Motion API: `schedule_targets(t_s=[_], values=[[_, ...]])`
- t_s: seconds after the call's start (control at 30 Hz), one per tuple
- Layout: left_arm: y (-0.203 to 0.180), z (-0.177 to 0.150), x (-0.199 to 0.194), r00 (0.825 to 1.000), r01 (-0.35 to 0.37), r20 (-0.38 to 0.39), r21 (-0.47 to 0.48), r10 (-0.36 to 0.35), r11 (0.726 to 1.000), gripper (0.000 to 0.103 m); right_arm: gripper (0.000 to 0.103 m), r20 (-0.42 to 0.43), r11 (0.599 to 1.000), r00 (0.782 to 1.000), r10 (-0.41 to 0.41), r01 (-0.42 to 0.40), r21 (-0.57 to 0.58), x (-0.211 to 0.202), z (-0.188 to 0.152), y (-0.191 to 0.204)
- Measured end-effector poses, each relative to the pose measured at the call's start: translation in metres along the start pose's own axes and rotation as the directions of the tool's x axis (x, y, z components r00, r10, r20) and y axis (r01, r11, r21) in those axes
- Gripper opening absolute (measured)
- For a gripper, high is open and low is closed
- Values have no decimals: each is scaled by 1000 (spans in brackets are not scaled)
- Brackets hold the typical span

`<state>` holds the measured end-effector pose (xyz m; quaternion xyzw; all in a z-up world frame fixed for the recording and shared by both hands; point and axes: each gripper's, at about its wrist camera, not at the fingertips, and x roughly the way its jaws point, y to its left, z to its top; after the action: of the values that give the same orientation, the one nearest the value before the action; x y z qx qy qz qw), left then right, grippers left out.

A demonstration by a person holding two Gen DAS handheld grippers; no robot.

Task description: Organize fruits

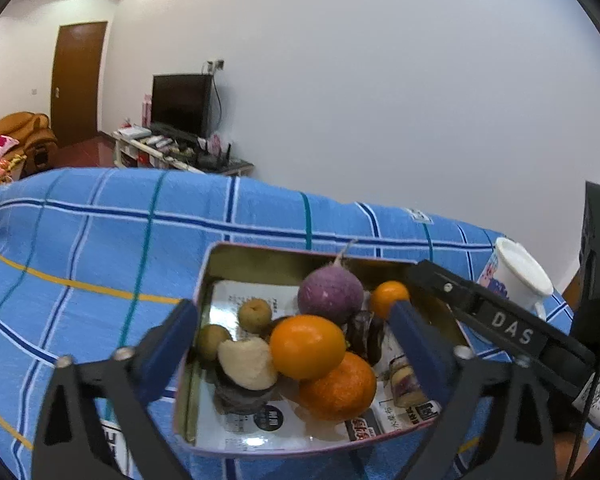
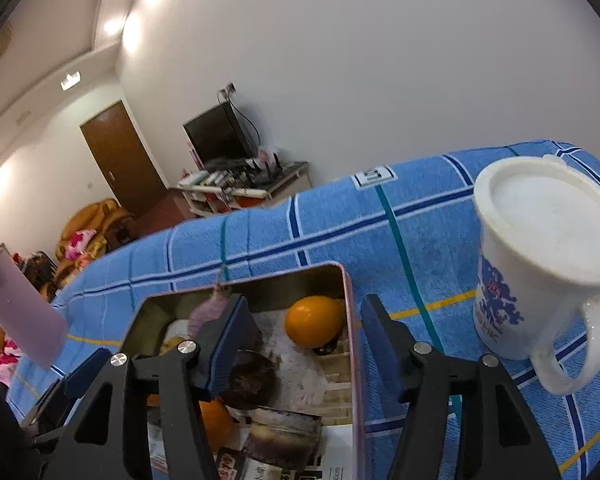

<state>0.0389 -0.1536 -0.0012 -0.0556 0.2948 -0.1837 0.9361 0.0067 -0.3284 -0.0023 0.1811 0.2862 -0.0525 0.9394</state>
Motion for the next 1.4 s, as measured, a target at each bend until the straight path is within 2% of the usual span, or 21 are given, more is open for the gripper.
schedule_targets(t_s=[0.13,0.33,0.5,0.63,0.93,1.23,1.4], values=[[1,1,-15,999,-5,44,20,4,1000,103,70,50,1000,999,-14,14,-4,-15,-2,3],[9,-1,-30,991,-91,104,28,88,995,103,70,137,990,984,-111,122,-76,-39,-12,22],[15,-6,-40,974,-178,155,66,166,982,103,71,197,980,971,-138,163,-114,-48,-23,36],[23,-11,-46,964,-221,169,74,206,973,103,71,208,973,969,-134,168,-157,-52,-33,50],[33,-21,-64,950,-266,194,83,246,960,103,71,282,960,950,-136,196,-198,-75,-51,68],[43,-32,-86,943,-282,205,76,262,956,103,72,331,945,934,-134,221,-240,-99,-74,85],[48,-39,-99,941,-281,215,73,260,957,103,76,343,946,930,-132,222,-237,-110,-81,88]])
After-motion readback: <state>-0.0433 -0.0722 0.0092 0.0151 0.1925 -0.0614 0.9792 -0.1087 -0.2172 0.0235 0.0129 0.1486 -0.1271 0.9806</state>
